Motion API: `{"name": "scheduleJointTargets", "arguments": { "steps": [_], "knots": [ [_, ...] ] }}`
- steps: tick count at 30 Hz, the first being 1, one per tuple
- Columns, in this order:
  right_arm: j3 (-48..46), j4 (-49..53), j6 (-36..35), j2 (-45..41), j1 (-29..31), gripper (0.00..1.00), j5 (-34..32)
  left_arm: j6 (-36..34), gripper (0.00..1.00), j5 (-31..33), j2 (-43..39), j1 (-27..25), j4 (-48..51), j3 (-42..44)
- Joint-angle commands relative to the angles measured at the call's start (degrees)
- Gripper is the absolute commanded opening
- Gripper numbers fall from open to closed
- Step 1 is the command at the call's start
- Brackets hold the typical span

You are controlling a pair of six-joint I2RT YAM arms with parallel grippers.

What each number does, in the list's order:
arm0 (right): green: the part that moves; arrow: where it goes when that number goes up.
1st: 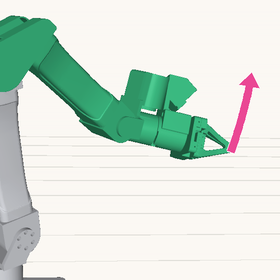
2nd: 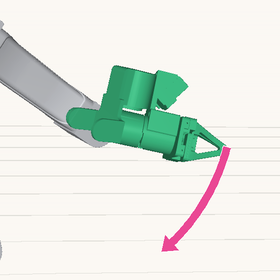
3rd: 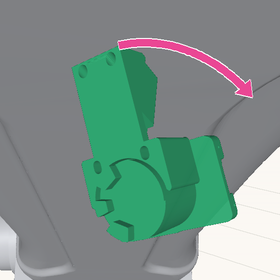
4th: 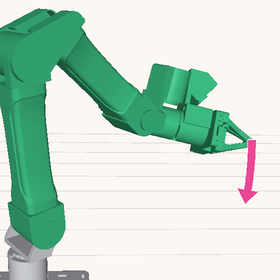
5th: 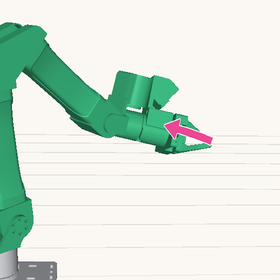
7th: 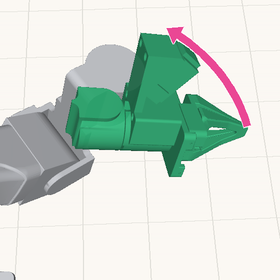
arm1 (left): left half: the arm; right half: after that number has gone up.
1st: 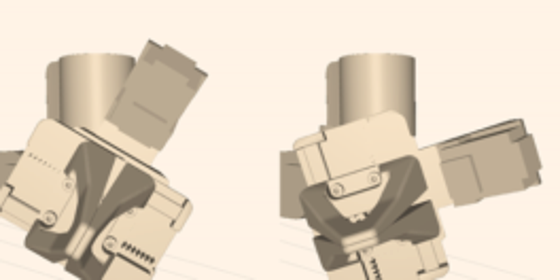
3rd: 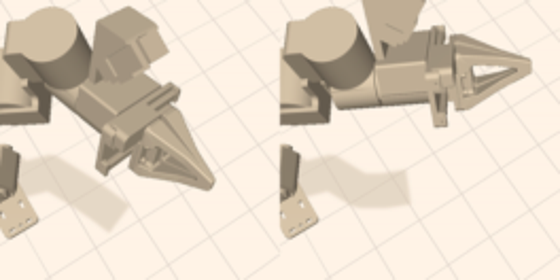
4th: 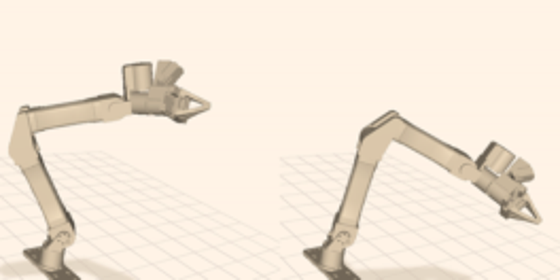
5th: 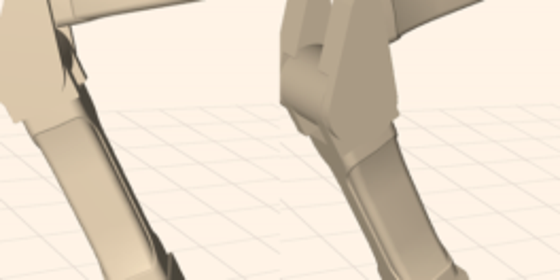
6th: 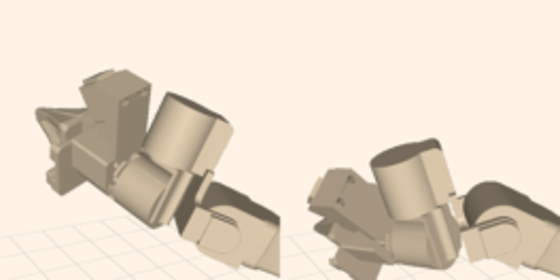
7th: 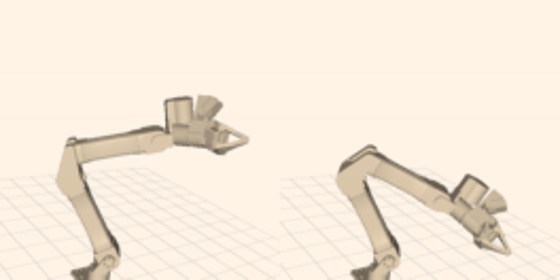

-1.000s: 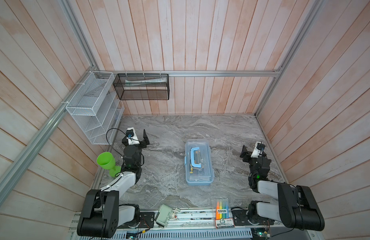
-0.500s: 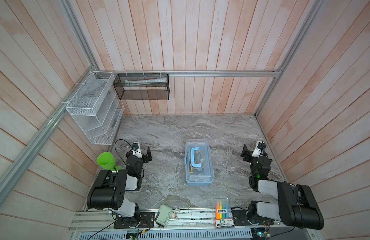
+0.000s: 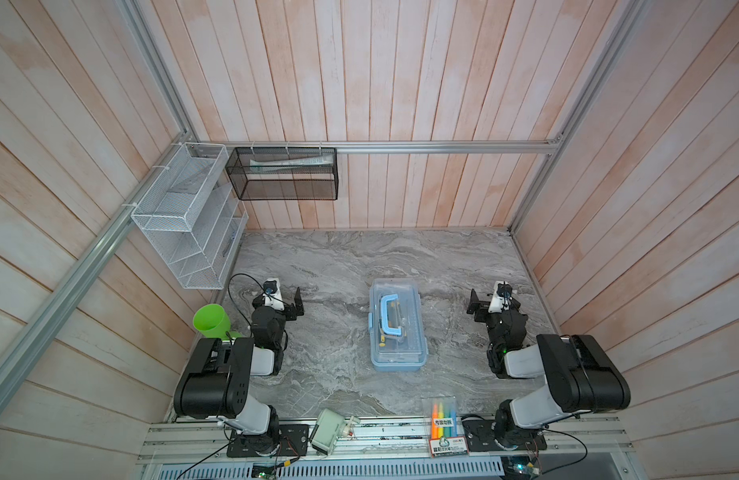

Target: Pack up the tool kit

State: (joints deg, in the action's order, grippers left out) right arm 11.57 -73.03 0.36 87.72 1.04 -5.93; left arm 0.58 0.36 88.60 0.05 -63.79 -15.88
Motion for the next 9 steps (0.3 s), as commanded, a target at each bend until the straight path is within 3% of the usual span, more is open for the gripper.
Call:
{"name": "scheduleJointTargets", "arguments": {
  "steps": [1,9],
  "knots": [
    [1.3,1.2,-0.1,-0.2,-0.4,0.98,-1.3,-0.6,1.0,-0.6,-0.2,0.3,0.5,-0.9],
    [1.5,2.0,-0.1,-0.4,-0.5,0.98,-0.9,-0.4,1.0,-1.3,-0.2,0.7,1.2,-1.2]
  ]
}}
